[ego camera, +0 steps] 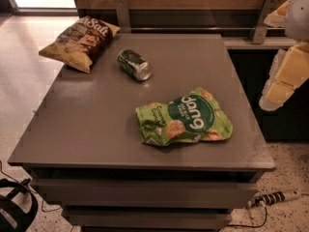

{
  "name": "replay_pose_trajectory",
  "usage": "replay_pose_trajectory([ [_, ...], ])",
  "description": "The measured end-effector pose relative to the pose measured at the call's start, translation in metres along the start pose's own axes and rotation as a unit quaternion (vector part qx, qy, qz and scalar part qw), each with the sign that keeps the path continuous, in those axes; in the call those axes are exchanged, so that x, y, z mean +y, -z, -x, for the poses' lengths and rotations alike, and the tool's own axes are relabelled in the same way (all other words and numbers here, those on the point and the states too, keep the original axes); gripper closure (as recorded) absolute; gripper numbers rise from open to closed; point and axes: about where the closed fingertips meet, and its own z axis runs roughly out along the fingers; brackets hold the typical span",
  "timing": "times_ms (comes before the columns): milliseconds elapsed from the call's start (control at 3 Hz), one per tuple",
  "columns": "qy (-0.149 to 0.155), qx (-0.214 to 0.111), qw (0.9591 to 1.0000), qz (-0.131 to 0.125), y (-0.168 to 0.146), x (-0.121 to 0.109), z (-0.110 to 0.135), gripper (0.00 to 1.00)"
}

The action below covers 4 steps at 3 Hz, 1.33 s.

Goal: Place green can upright

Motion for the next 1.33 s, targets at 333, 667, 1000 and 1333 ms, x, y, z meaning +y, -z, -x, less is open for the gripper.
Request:
replay_pose_trajectory([
  [333, -0.044, -0.030, 0.9986, 0.007, -0.007, -0.026, 0.025, 0.00],
  [667, -0.099, -0.036, 0.9944, 0.002, -0.016, -0.041, 0.054, 0.00],
  [1000, -0.138, -0.019, 0.9902, -0.005, -0.028, -0.050, 0.096, 0.00],
  [1333, -0.166, -0.009, 0.9861, -0.003, -0.047, -0.066, 0.138, 0.00],
])
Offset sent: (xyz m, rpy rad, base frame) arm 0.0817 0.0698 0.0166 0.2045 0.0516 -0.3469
